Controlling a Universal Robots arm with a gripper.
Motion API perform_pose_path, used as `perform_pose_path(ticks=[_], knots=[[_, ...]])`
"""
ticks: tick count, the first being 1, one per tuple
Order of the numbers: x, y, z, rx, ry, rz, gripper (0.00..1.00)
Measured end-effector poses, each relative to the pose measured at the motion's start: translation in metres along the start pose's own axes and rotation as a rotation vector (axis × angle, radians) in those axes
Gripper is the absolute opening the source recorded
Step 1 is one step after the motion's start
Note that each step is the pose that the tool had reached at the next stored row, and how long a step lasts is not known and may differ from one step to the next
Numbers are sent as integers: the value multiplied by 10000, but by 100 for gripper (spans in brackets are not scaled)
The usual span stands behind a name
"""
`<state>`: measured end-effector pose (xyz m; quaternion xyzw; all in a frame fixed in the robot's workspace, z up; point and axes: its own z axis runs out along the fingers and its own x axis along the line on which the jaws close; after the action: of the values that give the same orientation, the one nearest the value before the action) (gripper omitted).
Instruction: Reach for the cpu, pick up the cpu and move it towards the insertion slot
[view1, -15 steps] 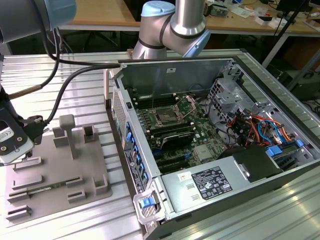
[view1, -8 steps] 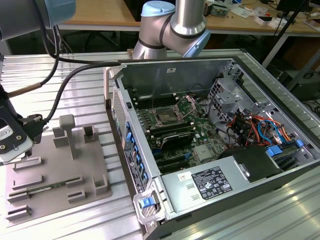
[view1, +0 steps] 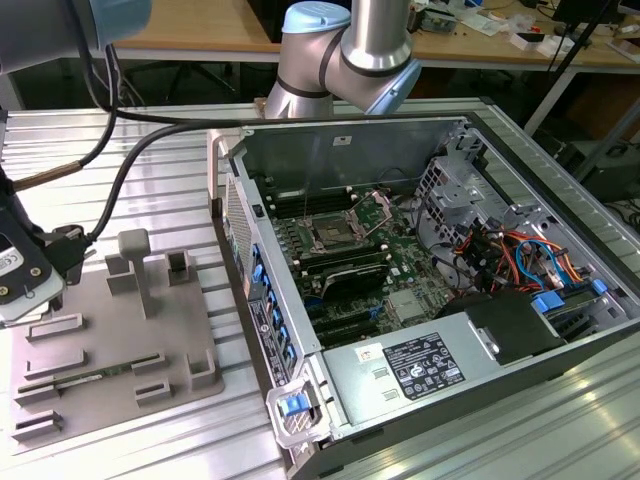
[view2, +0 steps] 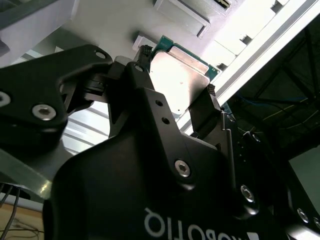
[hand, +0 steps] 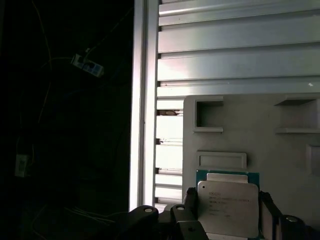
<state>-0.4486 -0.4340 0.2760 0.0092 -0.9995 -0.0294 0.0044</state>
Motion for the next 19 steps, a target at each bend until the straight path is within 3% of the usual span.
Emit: perform_pose_path(ticks=[19], knots=[[1,5,-91,-1,1,0,55]])
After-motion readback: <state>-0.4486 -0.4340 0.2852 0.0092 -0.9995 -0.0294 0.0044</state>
